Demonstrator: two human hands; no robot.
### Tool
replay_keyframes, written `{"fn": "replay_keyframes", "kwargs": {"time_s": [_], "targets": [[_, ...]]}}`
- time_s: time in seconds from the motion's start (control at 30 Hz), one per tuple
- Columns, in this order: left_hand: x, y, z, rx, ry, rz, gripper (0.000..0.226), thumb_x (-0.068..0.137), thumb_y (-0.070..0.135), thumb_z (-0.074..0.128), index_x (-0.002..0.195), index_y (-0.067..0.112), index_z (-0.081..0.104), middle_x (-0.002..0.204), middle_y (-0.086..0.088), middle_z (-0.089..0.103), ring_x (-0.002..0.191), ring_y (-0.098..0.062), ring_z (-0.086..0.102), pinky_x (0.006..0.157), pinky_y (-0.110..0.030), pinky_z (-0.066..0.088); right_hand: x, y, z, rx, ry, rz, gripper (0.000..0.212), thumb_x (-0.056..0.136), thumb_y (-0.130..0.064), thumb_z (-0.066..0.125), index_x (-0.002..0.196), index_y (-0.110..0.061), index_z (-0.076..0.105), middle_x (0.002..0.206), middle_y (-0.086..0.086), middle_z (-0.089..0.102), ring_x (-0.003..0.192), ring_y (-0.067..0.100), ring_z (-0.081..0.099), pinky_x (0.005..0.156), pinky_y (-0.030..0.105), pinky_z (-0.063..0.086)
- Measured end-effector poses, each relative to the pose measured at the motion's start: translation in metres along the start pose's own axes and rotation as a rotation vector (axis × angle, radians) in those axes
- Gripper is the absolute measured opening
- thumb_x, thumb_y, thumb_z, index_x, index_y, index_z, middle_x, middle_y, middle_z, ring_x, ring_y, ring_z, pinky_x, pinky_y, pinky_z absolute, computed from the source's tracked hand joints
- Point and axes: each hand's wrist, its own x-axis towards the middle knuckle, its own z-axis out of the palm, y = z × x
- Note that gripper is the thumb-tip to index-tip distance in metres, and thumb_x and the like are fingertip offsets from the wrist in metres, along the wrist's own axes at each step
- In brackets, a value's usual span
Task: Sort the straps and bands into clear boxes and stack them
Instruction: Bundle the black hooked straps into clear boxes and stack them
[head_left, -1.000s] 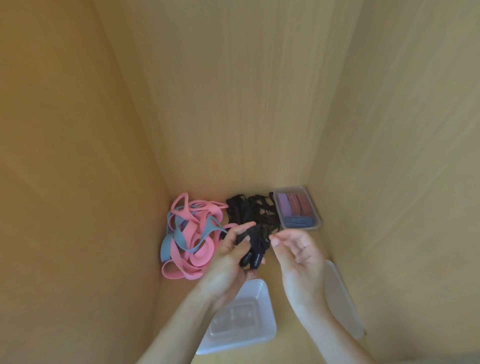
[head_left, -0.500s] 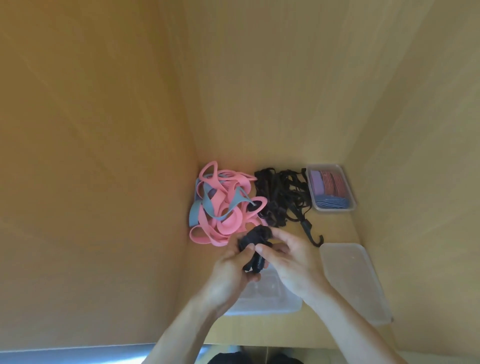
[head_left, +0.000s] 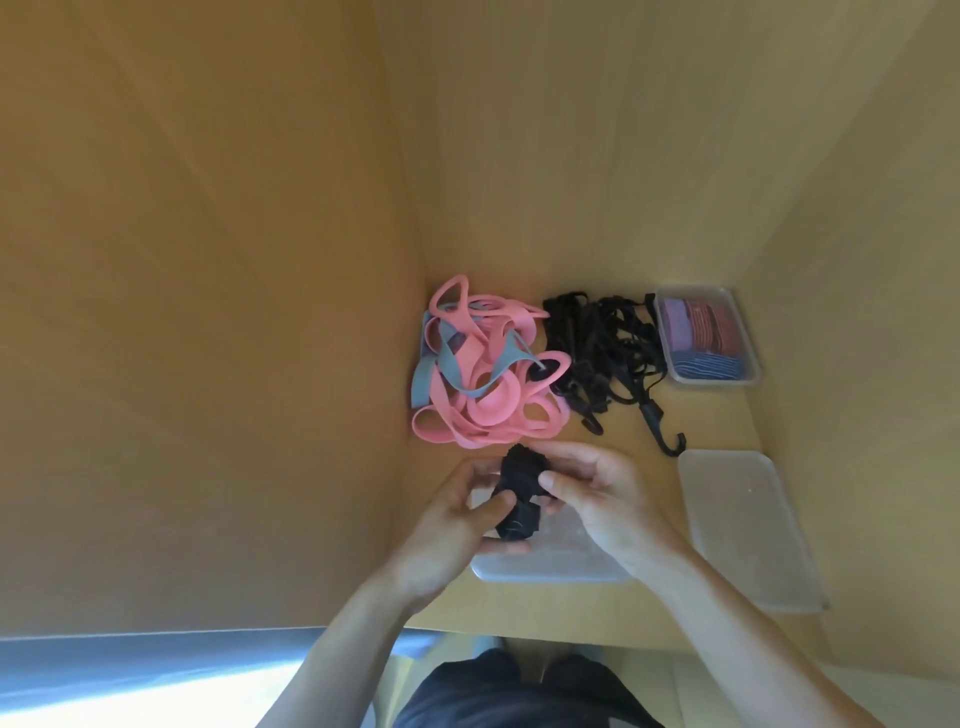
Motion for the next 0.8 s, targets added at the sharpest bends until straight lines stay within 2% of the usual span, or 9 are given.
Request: {"fn": "replay_keyframes", "kwargs": {"time_s": [0.07, 0.13, 0.2, 0.27, 0.37, 0.43, 0.5, 0.67, 0.8], "targets": [[-0.001, -0.002, -0.002, 0.221, 0.039, 0.029, 0.025, 0.101, 0.016, 0.059, 0.126, 0.021, 0.059, 0.122, -0.002, 0.065, 0.099, -0.017, 0.071, 0.081, -0.030, 0.059, -0.003, 0.005, 0.003, 0.026, 0.028, 0.051, 0.034, 0.091, 0.008, 0.066, 0.116, -0.014, 0.072, 0.098, 0.006, 0.079, 0.084, 0.026, 0.075, 0.070, 0.026, 0.058], [-0.003, -0.009, -0.005, 0.484, 0.106, 0.109, 0.025, 0.098, 0.022, 0.062, 0.121, 0.033, 0.061, 0.116, 0.014, 0.066, 0.096, -0.006, 0.061, 0.080, -0.012, 0.047, -0.003, 0.013, 0.004, -0.006, 0.041, 0.092, 0.034, 0.091, 0.007, 0.065, 0.113, -0.018, 0.073, 0.095, 0.006, 0.079, 0.083, 0.027, 0.075, 0.068, 0.024, 0.058], [-0.007, -0.016, -0.011, 0.636, 0.256, 0.225, 0.027, 0.093, 0.029, 0.067, 0.119, 0.036, 0.060, 0.116, 0.022, 0.059, 0.100, -0.001, 0.053, 0.083, -0.007, 0.038, -0.005, 0.018, 0.002, 0.003, 0.037, 0.132, 0.035, 0.092, 0.008, 0.065, 0.109, -0.022, 0.073, 0.095, 0.005, 0.079, 0.083, 0.027, 0.076, 0.067, 0.022, 0.057], [-0.010, -0.022, -0.021, 0.663, 0.366, 0.331, 0.034, 0.087, 0.032, 0.069, 0.119, 0.036, 0.057, 0.120, 0.023, 0.052, 0.109, -0.002, 0.048, 0.090, -0.009, 0.036, -0.007, 0.018, 0.002, 0.017, 0.045, 0.158, 0.035, 0.092, 0.008, 0.064, 0.109, -0.021, 0.073, 0.095, 0.005, 0.079, 0.083, 0.027, 0.076, 0.067, 0.021, 0.056], [-0.011, -0.030, -0.032, 0.671, 0.255, 0.259, 0.062, 0.082, 0.028, 0.077, 0.135, 0.037, 0.045, 0.139, 0.021, 0.039, 0.130, -0.003, 0.039, 0.104, -0.021, 0.037, -0.007, 0.020, 0.005, 0.027, 0.066, 0.191, 0.035, 0.092, 0.010, 0.063, 0.107, -0.021, 0.073, 0.094, 0.006, 0.079, 0.082, 0.026, 0.076, 0.066, 0.021, 0.056], [-0.011, -0.037, -0.030, 0.713, 0.142, 0.204, 0.086, 0.077, 0.039, 0.079, 0.148, 0.034, 0.032, 0.151, 0.021, 0.025, 0.142, 0.003, 0.023, 0.110, -0.010, 0.026, -0.005, 0.022, 0.007, 0.021, 0.081, 0.193, 0.034, 0.092, 0.009, 0.064, 0.109, -0.019, 0.073, 0.094, 0.008, 0.078, 0.081, 0.026, 0.076, 0.066, 0.020, 0.056], [-0.009, -0.042, -0.025, 0.736, 0.129, 0.196, 0.094, 0.074, 0.047, 0.075, 0.153, 0.033, 0.025, 0.152, 0.023, 0.019, 0.140, 0.015, 0.014, 0.104, 0.003, 0.015, -0.004, 0.022, 0.013, 0.014, 0.093, 0.201, 0.032, 0.092, 0.008, 0.065, 0.108, -0.019, 0.073, 0.095, 0.009, 0.078, 0.080, 0.027, 0.076, 0.066, 0.021, 0.057], [-0.005, -0.046, -0.025, 0.717, 0.153, 0.199, 0.079, 0.084, 0.029, 0.075, 0.149, 0.035, 0.030, 0.149, 0.021, 0.026, 0.133, 0.021, 0.023, 0.097, 0.006, 0.019, 0.003, 0.027, 0.027, -0.010, 0.166, 0.211, 0.028, 0.090, 0.007, 0.067, 0.102, -0.018, 0.075, 0.090, 0.010, 0.076, 0.075, 0.024, 0.075, 0.065, 0.023, 0.059], [-0.005, -0.045, -0.020, 0.822, 0.193, 0.234, 0.057, 0.084, 0.036, 0.073, 0.130, 0.048, 0.040, 0.141, 0.026, 0.030, 0.124, 0.017, 0.036, 0.088, 0.001, 0.032, 0.008, 0.029, 0.032, -0.037, 0.207, 0.226, 0.026, 0.088, 0.005, 0.072, 0.099, -0.019, 0.075, 0.092, 0.014, 0.074, 0.075, 0.023, 0.076, 0.068, 0.028, 0.062]]}}
